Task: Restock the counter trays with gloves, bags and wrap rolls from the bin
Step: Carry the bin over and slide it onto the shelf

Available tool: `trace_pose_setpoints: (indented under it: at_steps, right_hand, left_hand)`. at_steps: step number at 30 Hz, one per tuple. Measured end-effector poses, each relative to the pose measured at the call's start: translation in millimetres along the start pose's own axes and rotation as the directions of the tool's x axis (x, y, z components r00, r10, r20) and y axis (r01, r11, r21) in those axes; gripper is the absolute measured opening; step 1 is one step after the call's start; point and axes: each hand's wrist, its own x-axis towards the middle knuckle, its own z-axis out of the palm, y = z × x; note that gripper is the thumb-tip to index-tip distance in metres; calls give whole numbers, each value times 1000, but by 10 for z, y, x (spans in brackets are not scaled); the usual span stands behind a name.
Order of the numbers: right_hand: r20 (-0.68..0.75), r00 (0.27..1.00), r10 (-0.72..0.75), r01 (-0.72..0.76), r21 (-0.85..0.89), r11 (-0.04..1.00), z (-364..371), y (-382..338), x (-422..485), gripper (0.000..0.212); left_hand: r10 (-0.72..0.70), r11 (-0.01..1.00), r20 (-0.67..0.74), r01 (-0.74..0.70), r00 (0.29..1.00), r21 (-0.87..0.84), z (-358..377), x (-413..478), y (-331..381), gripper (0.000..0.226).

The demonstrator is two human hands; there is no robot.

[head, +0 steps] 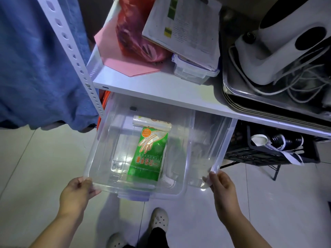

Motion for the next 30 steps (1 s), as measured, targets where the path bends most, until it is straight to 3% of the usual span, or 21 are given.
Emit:
trace_pose_setpoints:
  at_steps: [5,9,15,20,25,30]
  right_hand:
    - [-29,999,-32,31,-56,998,155,138,-287,13]
    - [-83,996,-28,21,-88,996,268,133,-406,14]
    - [-217,969,-118,74,-203,976,233,340,-869,18]
    - [-109,991,-82,60,-190,980,382,277,-776,16]
    - [-173,980,-101,63,-210,976,591,235,-624,15]
    - [-183,961,-205,165,-211,963,705,32,-391,10]
  left_hand:
    - [19,1000,101,-20,995,8,102,-16,123,6]
    - [26,999,118,-28,993,18,236,-1,204,6]
    - [-23,998,127,29,992,-46,239,-40,219,34]
    - [-57,998,144,60,988,-15,217,-68,281,41]
    - [-118,991,107,110,987,81,196,19,326,52]
    - [-112,986,85,101,990,130,146,114,281,53]
